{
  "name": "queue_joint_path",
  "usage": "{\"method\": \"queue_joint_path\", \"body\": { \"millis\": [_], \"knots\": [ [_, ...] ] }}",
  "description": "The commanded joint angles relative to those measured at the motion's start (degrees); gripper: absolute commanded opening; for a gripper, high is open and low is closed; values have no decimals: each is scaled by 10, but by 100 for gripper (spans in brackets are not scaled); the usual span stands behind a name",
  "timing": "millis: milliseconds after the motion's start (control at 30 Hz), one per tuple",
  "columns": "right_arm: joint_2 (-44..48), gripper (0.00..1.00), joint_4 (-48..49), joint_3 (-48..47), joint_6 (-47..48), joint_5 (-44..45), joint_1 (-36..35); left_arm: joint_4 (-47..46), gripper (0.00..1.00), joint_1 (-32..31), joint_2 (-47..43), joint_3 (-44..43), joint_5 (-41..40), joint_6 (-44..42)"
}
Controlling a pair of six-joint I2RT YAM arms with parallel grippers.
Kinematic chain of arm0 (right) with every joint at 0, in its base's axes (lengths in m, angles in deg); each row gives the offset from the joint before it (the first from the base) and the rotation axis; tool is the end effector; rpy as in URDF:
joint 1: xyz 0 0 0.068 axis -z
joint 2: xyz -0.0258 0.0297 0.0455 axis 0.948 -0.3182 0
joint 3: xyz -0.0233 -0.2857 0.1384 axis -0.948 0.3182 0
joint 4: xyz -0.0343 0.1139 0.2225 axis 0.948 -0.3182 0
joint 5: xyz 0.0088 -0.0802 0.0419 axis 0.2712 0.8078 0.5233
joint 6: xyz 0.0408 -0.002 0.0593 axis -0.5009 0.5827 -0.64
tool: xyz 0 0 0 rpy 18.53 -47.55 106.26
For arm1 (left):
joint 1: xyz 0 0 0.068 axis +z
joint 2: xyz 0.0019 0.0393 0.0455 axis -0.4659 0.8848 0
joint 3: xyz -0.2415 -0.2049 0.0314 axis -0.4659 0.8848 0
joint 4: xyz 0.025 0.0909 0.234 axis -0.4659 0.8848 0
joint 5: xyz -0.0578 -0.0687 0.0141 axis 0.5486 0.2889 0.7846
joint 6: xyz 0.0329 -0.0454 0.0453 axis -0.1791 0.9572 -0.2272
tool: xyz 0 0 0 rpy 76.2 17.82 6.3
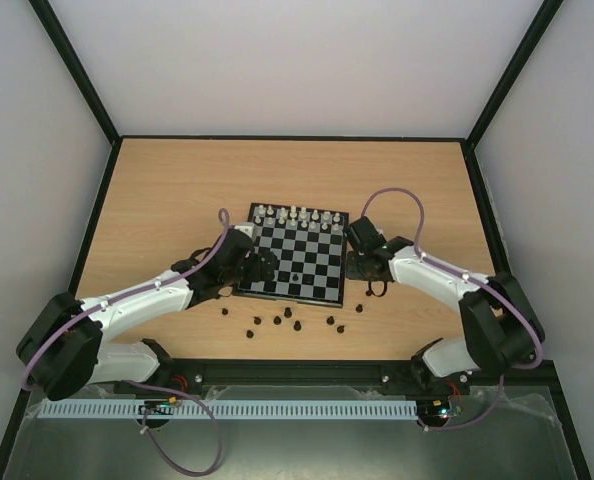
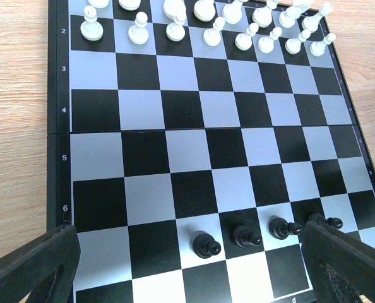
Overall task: Set up the chess pieces on the board
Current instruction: Pick up the chess piece at the center of the board, then place the chess piece on the chessboard.
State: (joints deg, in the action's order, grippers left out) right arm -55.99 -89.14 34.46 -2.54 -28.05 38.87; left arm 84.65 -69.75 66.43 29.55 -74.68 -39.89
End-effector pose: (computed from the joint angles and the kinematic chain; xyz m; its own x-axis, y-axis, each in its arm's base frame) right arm 0.2354 0.1342 0.2108 -0.8289 0.1063 -0.5491 0.0417 0.9908 0.1288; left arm 0.1937 -0.1657 0.2371 -0.7162 -0.0663 -0.6948 0.2624 0.8969 -0.3560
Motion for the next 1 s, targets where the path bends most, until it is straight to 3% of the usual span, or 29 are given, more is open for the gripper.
{"method": "queue_joint_path", "body": {
  "millis": [0, 400, 967],
  "knots": [
    [41, 1, -55, -29, 11, 8, -17, -9, 99, 7, 7, 9, 1, -3],
    [-7, 2, -80, -95, 9, -9, -113, -8, 99, 17, 0, 15, -3, 1],
    [-104, 3, -78, -144, 18, -28, -163, -10, 99, 24, -8, 22, 2, 2]
  ]
}}
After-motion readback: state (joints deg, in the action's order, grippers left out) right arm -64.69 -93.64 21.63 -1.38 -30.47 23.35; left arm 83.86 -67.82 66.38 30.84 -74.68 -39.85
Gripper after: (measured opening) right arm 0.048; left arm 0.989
